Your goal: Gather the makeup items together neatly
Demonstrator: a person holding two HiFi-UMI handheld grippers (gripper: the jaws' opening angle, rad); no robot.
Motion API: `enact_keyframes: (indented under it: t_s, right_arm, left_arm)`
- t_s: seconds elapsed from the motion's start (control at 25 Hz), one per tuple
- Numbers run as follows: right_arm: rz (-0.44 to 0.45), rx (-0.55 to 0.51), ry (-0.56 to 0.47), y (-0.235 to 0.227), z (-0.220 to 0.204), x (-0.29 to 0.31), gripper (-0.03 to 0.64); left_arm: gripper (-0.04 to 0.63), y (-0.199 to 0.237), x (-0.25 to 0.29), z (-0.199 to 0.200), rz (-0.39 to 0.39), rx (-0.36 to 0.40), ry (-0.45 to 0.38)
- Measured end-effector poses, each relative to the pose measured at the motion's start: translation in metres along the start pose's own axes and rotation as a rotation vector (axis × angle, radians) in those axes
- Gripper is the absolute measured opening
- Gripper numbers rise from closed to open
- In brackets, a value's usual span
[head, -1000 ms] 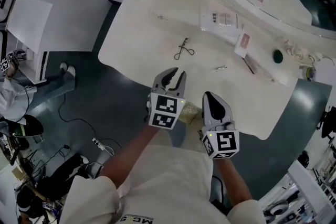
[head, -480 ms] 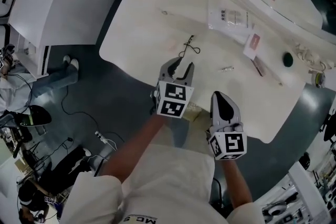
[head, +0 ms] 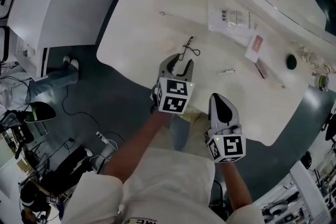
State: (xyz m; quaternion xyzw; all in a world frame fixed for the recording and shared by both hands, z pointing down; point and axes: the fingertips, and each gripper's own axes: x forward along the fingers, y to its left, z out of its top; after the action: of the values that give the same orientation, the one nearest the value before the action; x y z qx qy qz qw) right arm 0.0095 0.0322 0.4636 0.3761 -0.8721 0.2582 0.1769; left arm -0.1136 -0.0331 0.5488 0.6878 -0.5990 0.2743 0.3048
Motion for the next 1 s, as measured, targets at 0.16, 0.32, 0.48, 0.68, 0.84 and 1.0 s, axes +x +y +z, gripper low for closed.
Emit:
enact_keyframes:
  t_s: [0.16,0.32,0.48,0.68,0.84,1.0]
  right_arm:
    - [0.007,0.007,0.006,-0.001,-0.003,0.004,0.003]
    - [0.0,0.017,0.011,-0.005,-0.006,0.007,0.002]
    - [-0.014,0.026,0.02,-0.01,-0.007,0.006,0.003]
    - [-0.014,0.023,0.018,-0.015,-0.002,0.01,0.002]
    - [-0.011,0.026,0.023,-0.016,-0.002,0.012,0.003]
    - [-0.015,0.032,0.027,-0.015,-0.002,0.013,0.003]
  left_arm:
    - [0.163,0.002,0.01,0.001,0.004,0.003,0.014]
    - [0.13,0.004,0.019,0.002,0.016,-0.001,0.02]
    - [0.117,0.005,0.027,-0.003,0.016,0.01,0.059]
    - [0.073,0.013,0.039,-0.001,0.045,0.009,0.092]
    - [0.035,0.016,0.043,-0.001,0.063,0.008,0.107]
    - [0.034,0.015,0.044,-0.004,0.056,0.005,0.112]
